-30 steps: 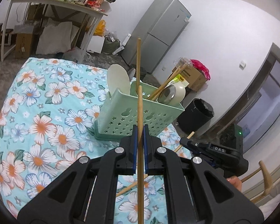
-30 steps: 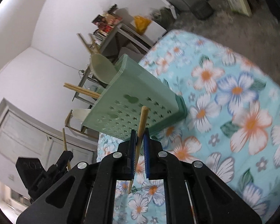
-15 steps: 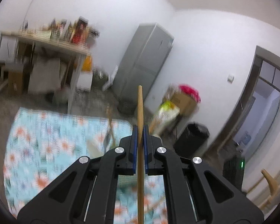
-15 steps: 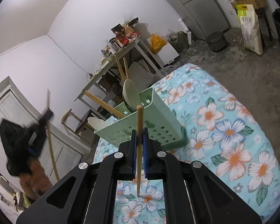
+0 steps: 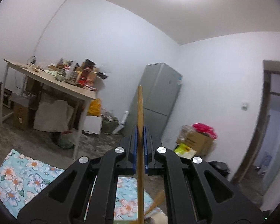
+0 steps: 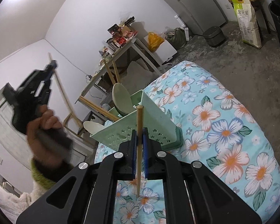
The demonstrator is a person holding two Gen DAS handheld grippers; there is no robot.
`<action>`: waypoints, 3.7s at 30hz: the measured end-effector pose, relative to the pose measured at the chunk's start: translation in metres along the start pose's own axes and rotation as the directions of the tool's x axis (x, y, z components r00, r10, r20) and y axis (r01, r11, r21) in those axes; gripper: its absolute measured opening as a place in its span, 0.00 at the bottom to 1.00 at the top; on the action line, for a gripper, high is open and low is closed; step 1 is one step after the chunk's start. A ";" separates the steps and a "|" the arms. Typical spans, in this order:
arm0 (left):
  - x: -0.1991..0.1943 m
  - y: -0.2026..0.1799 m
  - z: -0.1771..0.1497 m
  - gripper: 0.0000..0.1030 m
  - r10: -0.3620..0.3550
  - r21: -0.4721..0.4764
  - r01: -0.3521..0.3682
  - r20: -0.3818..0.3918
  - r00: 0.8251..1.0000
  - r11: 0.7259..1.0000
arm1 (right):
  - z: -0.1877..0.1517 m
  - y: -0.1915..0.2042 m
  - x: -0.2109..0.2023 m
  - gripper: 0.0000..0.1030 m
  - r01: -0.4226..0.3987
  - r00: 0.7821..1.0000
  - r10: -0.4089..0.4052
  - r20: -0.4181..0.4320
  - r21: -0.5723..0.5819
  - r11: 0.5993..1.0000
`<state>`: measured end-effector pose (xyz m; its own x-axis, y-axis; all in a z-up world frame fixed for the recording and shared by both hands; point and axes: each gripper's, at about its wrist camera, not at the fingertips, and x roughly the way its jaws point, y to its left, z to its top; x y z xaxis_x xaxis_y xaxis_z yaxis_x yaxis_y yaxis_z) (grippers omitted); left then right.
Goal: Organize utensils
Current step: 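Lower the chopstick into the green holder with the left tool and release while the right tool carries its chopstick, then lower the held chopstick into the green holder with the right tool and release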
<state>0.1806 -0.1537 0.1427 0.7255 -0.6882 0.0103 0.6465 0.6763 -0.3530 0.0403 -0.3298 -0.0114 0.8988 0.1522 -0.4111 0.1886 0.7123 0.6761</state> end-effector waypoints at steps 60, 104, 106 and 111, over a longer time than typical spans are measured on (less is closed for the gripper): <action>-0.147 0.041 -0.094 0.81 0.172 0.219 -0.079 -0.446 0.878 0.972 | 0.108 0.153 -0.013 0.06 0.046 0.966 0.073 0.247 -0.444 0.895; -0.119 0.044 -0.104 0.92 0.413 0.326 -0.277 -0.491 0.767 0.904 | 0.028 0.127 0.002 0.75 0.246 0.969 -0.201 0.144 -0.485 0.839; -0.119 0.039 -0.107 0.92 0.475 0.376 -0.319 -0.466 0.746 0.870 | 0.010 0.122 0.008 0.79 0.352 0.935 -0.317 0.159 -0.513 0.783; -0.115 0.036 -0.107 0.92 0.527 0.393 -0.368 -0.463 0.712 0.843 | -0.021 0.112 0.015 0.91 0.474 0.873 -0.453 0.179 -0.529 0.704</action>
<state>0.0956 -0.0784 0.0286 0.7482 -0.2558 -0.6122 0.3711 0.9262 0.0665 0.0668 -0.2338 0.0451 0.7705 -0.3124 -0.5556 0.3493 0.9361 -0.0420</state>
